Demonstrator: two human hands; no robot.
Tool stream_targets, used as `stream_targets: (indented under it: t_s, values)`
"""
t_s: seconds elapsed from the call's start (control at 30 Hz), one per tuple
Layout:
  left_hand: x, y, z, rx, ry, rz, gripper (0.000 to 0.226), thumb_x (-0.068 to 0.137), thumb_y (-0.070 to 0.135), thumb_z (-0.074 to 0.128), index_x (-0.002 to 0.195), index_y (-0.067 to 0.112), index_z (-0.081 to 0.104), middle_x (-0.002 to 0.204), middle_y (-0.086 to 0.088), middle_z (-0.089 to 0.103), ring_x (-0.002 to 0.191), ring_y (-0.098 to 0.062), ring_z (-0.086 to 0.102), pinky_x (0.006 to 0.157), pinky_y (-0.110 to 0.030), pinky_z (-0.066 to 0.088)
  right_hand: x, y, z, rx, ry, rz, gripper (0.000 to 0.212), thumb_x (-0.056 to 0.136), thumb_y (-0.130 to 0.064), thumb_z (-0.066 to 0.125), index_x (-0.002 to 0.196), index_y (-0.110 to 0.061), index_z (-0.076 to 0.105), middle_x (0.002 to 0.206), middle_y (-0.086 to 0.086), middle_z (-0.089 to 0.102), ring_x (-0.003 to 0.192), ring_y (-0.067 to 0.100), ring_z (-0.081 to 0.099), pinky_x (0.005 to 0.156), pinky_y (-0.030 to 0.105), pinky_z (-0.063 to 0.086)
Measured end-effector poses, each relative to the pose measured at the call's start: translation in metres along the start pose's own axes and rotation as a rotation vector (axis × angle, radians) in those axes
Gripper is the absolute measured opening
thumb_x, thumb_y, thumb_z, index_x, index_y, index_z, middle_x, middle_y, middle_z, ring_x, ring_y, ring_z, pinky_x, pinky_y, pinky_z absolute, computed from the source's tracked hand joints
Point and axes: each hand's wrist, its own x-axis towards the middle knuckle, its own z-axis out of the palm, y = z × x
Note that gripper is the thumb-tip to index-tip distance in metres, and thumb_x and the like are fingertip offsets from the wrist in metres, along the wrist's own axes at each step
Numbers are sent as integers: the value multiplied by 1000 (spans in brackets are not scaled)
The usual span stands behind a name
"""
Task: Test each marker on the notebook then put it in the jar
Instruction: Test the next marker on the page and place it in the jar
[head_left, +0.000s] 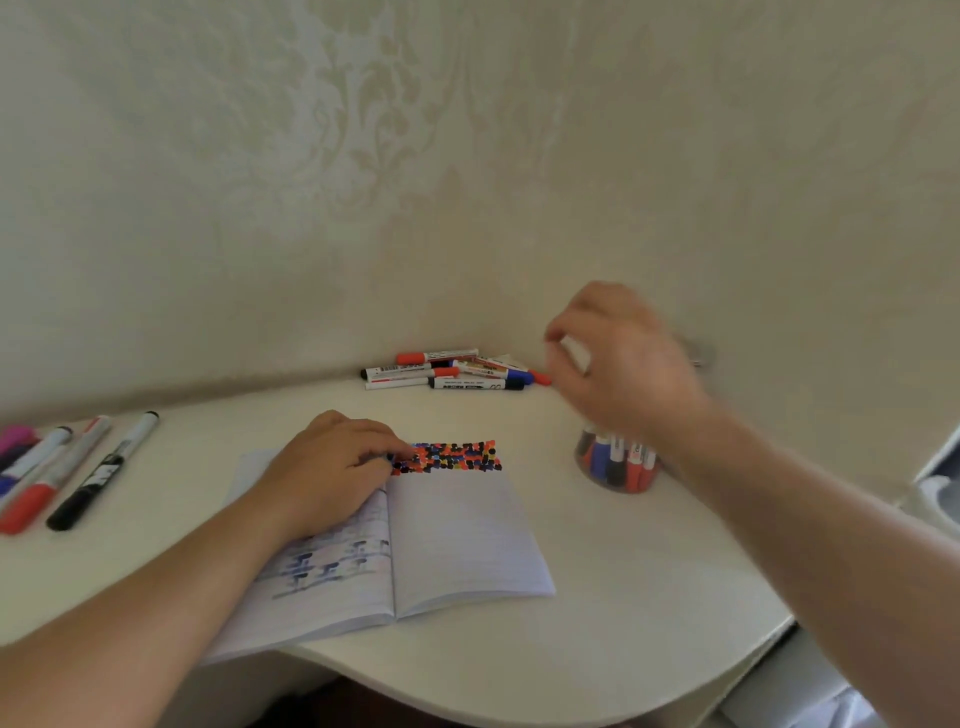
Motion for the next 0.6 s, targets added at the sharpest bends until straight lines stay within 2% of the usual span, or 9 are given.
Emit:
stream_targets:
  t_s: [0.03, 0.1, 0.17, 0.23, 0.3, 0.4, 0.47, 0.53, 0.6]
  values:
    - [0, 0, 0, -19, 8, -18, 48, 86, 41, 35, 118, 52, 69, 119, 37, 60, 109, -10, 41, 98, -28, 36, -1, -14, 17, 59, -102, -14, 20, 92, -22, 57, 95, -13, 75, 98, 5, 64, 94, 28, 59, 81, 43, 51]
    - [1, -1, 1, -39, 15, -32, 47, 85, 41, 37, 116, 52, 70, 117, 36, 63, 108, -11, 43, 98, -29, 38, -3, -28, 58, 115, -380, 98, 29, 97, -23, 54, 119, -18, 72, 121, 2, 64, 114, 25, 58, 98, 42, 48]
    - [1, -2, 2, -31, 9, -27, 46, 86, 42, 37, 116, 52, 70, 117, 37, 63, 108, -10, 43, 98, -30, 39, 0, -26, 94, 167, -600, 258, 47, 103, -25, 53, 149, -18, 54, 153, 2, 52, 142, 24, 44, 116, 36, 35]
    - [1, -2, 2, -20, 6, -23, 47, 87, 42, 35, 119, 50, 69, 117, 37, 63, 107, -9, 42, 98, -30, 39, 6, -16, 125, 184, -752, 402, 57, 105, -28, 48, 160, -18, 36, 164, 4, 41, 149, 29, 37, 119, 39, 35]
    - [0, -2, 1, -17, 5, -24, 48, 88, 40, 34, 120, 48, 69, 116, 37, 63, 106, -8, 42, 97, -29, 39, 8, -6, 150, 129, -835, 486, 57, 106, -32, 43, 160, -20, 32, 160, 7, 43, 144, 36, 37, 113, 47, 42]
    - [1, -5, 0, -20, 2, -10, 47, 89, 40, 34, 118, 49, 69, 114, 37, 62, 103, -7, 43, 98, -29, 40, 8, 0, 173, 50, -763, 465, 57, 105, -41, 48, 158, -26, 37, 159, 5, 41, 142, 37, 35, 113, 49, 41]
    - [2, -6, -1, -36, 5, -15, 45, 88, 40, 35, 116, 50, 70, 114, 37, 62, 104, -8, 44, 98, -28, 39, 9, 2, 179, 42, -697, 425, 55, 102, -50, 54, 153, -30, 47, 152, 7, 43, 141, 34, 36, 113, 48, 41]
    - [3, -5, -2, -48, 11, -21, 44, 88, 38, 37, 114, 48, 71, 114, 35, 64, 105, -9, 44, 99, -27, 38, 11, 6, 179, 55, -730, 450, 43, 101, -53, 56, 138, -31, 62, 142, 8, 45, 136, 33, 38, 109, 47, 44]
    - [4, -4, -3, -54, 19, -30, 43, 88, 39, 38, 113, 47, 72, 113, 36, 64, 106, -9, 45, 99, -28, 38, 13, 6, 174, 22, -771, 416, 33, 102, -51, 59, 125, -31, 69, 131, 7, 49, 130, 32, 43, 104, 44, 45]
